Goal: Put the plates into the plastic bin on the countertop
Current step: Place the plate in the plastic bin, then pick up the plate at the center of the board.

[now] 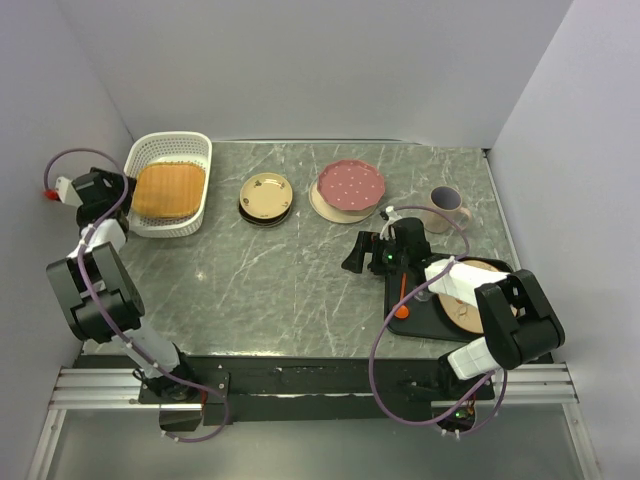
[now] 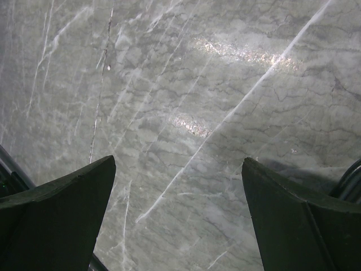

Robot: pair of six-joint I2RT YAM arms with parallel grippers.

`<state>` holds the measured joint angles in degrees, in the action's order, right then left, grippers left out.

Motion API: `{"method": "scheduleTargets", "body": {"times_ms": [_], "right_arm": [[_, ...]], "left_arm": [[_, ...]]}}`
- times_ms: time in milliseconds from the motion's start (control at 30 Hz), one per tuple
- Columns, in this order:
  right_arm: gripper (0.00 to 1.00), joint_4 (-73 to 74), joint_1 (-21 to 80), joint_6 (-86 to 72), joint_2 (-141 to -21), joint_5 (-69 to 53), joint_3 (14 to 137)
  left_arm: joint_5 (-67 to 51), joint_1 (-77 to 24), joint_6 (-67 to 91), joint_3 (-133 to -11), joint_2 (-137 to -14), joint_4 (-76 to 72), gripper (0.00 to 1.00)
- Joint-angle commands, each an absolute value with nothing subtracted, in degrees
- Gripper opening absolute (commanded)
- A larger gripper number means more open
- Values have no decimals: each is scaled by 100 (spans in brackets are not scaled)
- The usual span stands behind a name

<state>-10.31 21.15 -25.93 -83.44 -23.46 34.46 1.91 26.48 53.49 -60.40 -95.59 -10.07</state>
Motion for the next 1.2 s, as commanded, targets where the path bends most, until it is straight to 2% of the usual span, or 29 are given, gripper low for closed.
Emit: {"method": "scheduleTargets", "body": {"times_ms": [0,167,633,1167], "right_arm": [[100,-1274,2153,-2628,-8174,-2373,3507],[100,-1274,2153,-2628,-8148,-2364,3507],[100,-1213,2153,-2610,-8112,-2364,3542],[100,-809,2162,-2628,-7761,-1811,3709]], "left_arm": [[685,2365,4844,-6346,-9203,-896,96],[773,1909,4483,-6503,-8983,-888,99],[167,1161,4183,-6891,-8543,-747,99],[-290,185,4096,-6294,-8191,-843,99]]}}
